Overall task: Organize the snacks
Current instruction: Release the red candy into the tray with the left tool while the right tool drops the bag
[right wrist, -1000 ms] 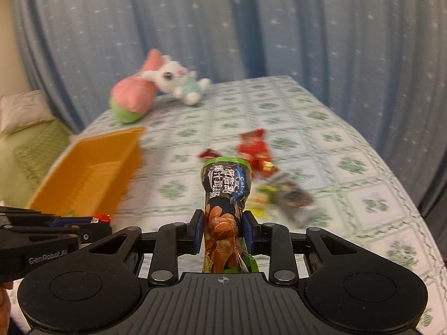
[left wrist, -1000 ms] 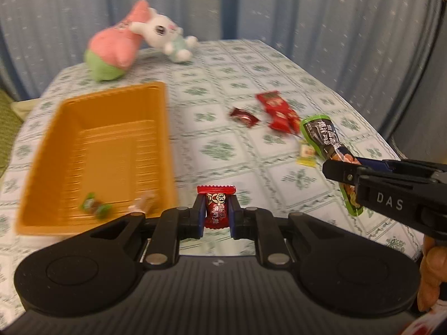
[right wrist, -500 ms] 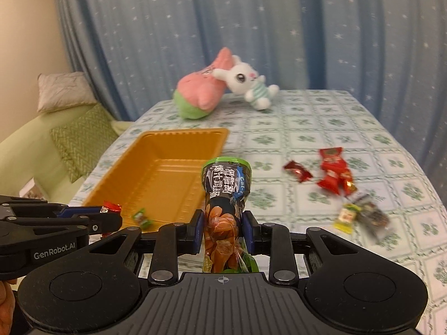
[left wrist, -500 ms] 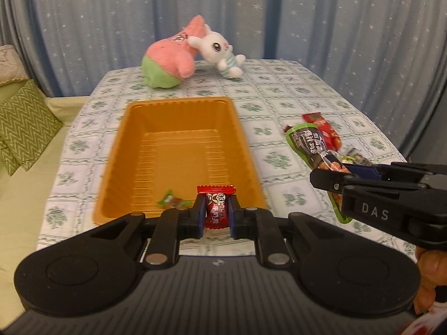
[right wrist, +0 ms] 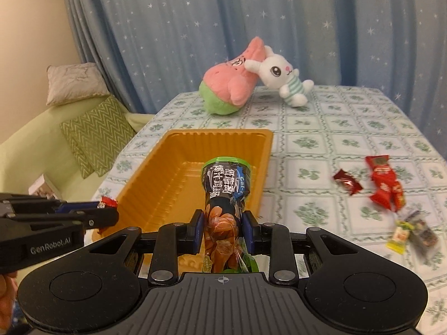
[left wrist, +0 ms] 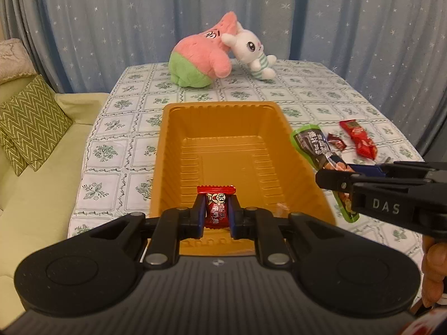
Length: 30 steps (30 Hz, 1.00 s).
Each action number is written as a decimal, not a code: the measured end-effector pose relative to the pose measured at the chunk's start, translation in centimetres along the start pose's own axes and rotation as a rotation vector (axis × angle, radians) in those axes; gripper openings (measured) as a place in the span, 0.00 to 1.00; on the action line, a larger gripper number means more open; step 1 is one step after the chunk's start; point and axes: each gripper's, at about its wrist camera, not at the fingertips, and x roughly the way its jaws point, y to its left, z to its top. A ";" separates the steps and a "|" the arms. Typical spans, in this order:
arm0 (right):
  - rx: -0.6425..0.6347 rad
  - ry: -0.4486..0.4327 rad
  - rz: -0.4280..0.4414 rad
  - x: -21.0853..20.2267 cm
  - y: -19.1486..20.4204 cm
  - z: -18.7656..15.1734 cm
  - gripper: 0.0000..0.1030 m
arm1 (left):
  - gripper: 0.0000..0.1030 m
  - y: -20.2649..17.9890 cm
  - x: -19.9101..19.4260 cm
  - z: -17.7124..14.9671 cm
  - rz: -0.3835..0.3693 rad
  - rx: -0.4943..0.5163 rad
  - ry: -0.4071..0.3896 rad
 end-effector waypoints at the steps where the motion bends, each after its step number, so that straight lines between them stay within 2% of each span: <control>1: 0.001 0.002 0.002 0.4 0.1 0.2 0.29 | 0.14 0.3 0.4 0.2 -0.002 0.000 0.004; 10: 0.024 0.028 -0.005 3.6 -0.1 1.3 0.29 | 0.14 1.5 4.3 0.5 -0.019 0.006 0.055; 14: 0.037 0.037 -0.006 4.4 -0.3 1.5 0.29 | 0.18 1.5 5.3 0.2 -0.012 0.012 0.078; 22: 0.046 0.049 0.003 5.0 -0.1 1.4 0.29 | 0.18 2.5 3.9 -0.2 0.000 -0.035 0.052; 30: 0.045 0.048 0.007 5.4 0.5 1.7 0.29 | 0.23 3.6 2.3 -0.4 0.013 -0.088 0.024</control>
